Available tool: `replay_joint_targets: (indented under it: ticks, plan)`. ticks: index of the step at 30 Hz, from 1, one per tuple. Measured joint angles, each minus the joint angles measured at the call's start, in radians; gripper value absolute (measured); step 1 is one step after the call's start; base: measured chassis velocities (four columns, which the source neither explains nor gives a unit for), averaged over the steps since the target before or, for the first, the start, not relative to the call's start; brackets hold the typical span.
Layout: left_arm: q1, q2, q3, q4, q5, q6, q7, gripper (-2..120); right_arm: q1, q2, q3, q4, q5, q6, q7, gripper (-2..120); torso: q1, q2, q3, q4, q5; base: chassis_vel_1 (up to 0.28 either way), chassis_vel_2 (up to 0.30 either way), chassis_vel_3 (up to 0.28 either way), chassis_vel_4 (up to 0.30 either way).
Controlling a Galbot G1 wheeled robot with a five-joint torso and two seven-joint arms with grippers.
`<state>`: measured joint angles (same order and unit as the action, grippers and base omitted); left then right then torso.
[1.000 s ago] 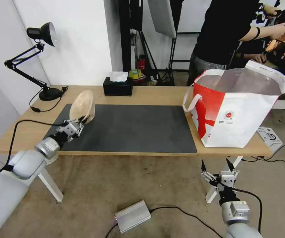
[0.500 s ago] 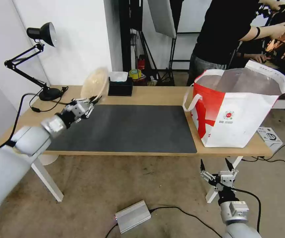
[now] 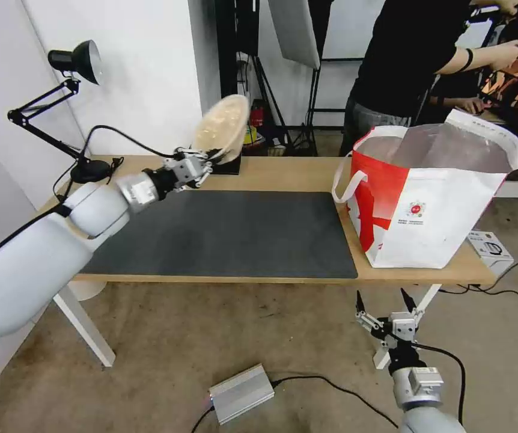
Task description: Pick up the trash from the table and place it into the takeout bag.
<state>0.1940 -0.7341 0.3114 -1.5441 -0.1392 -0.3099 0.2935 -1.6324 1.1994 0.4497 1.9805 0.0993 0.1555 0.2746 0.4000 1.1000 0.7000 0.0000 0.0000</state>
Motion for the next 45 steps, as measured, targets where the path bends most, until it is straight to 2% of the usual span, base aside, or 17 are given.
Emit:
replay_joint_targets:
  ticks: [7,12,22,27,34,40,45]
  plan:
    - [-0.123,-0.07,0.101,0.061,0.012,-0.01,0.028,1,0.0,0.005,-0.002,0.001,-0.002,-0.003,0.0,100,0.0,0.0,0.0,0.0,-0.0001,0.0,0.0,0.0,0.0]
    - [-0.181,-0.12,0.141,0.105,0.03,-0.025,0.044,1,-0.005,0.01,-0.002,0.001,-0.006,-0.004,-0.001,100,0.0,0.0,0.0,-0.0002,0.0,0.0,0.0,0.0,0.0]
    - [-0.268,-0.21,0.191,0.18,0.067,-0.04,0.072,1,-0.013,0.012,0.001,0.002,-0.011,-0.004,-0.003,100,0.0,0.0,0.0,0.0,0.0001,0.0,0.0,0.0,0.0]
    - [-0.289,-0.248,0.205,0.193,0.076,-0.041,0.078,1,-0.016,0.012,0.003,0.003,-0.017,-0.003,-0.012,100,0.0,0.0,0.0,-0.0003,0.0002,0.0,0.0,0.0,0.0]
    - [-0.303,-0.256,0.202,0.213,0.081,-0.05,0.085,1,-0.024,0.004,0.012,0.005,-0.02,0.0,-0.029,100,0.0,0.0,0.0,0.0,0.0,0.0,0.0,0.0,0.0]
    - [-0.303,-0.254,0.21,0.2,0.083,-0.052,0.086,1,-0.021,-0.001,0.022,0.003,-0.02,0.002,-0.04,100,0.0,0.0,0.0,0.0001,0.0,0.0,0.0,0.0,0.0]
    - [-0.304,-0.278,0.216,0.199,0.104,-0.052,0.09,1,-0.021,-0.002,0.023,0.003,-0.019,0.004,-0.04,100,0.0,0.0,0.0,0.0,0.0,0.0,0.0,0.0,0.0]
